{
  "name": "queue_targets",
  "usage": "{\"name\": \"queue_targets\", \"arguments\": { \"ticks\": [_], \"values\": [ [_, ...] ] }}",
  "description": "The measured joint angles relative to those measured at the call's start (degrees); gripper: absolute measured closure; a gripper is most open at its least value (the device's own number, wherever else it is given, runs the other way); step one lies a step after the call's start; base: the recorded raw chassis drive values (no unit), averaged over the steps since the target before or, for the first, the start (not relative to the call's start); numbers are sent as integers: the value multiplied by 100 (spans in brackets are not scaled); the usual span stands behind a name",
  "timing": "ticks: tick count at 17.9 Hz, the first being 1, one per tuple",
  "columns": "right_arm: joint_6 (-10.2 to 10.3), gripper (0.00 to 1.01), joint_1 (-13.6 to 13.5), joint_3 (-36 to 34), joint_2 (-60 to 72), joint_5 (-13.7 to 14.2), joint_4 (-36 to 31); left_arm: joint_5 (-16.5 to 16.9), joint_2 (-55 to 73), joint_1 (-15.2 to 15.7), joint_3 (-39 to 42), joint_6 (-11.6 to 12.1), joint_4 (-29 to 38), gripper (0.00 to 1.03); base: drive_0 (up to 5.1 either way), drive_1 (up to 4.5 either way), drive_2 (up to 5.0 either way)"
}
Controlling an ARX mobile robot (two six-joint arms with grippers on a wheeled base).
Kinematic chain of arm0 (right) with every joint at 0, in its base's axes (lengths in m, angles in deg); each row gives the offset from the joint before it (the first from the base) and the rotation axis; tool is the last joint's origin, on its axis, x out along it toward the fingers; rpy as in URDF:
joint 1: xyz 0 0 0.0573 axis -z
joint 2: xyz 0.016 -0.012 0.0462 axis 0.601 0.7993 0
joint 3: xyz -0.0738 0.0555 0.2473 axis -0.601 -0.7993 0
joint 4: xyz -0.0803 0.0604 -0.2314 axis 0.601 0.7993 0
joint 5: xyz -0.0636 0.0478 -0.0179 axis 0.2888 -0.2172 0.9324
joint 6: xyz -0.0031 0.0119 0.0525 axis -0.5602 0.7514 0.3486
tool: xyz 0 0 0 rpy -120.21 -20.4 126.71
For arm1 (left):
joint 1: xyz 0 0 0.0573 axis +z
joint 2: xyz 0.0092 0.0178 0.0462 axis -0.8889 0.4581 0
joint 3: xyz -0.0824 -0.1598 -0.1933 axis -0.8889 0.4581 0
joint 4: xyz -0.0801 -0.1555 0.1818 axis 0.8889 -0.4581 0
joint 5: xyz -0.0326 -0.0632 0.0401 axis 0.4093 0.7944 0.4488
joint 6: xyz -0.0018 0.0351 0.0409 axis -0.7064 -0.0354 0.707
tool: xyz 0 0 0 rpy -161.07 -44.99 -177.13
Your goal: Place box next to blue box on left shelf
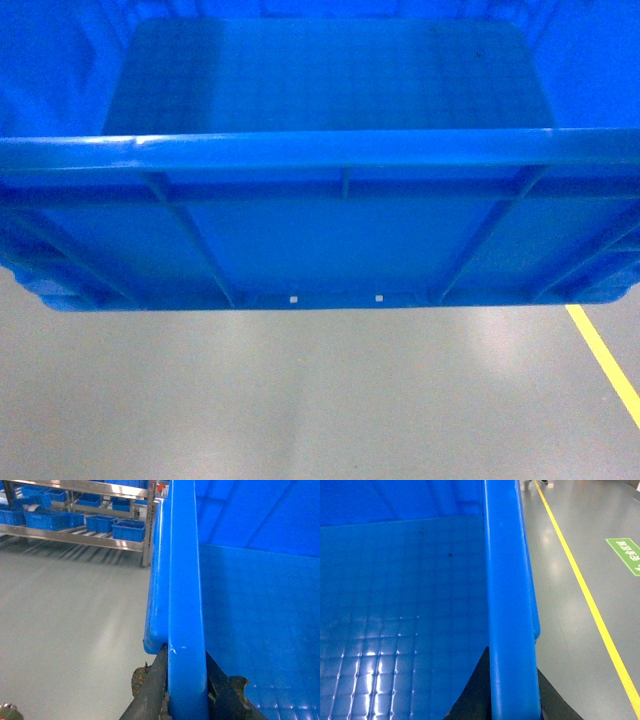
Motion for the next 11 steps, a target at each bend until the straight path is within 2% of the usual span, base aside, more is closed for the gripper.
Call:
{"name": "queue_targets", "arguments": {
  "ticks": [11],
  "values": [
    [-20, 93, -4, 2, 13, -4, -15, -17, 0, 0, 0, -2, -2, 95, 7, 434, -420]
  ]
}}
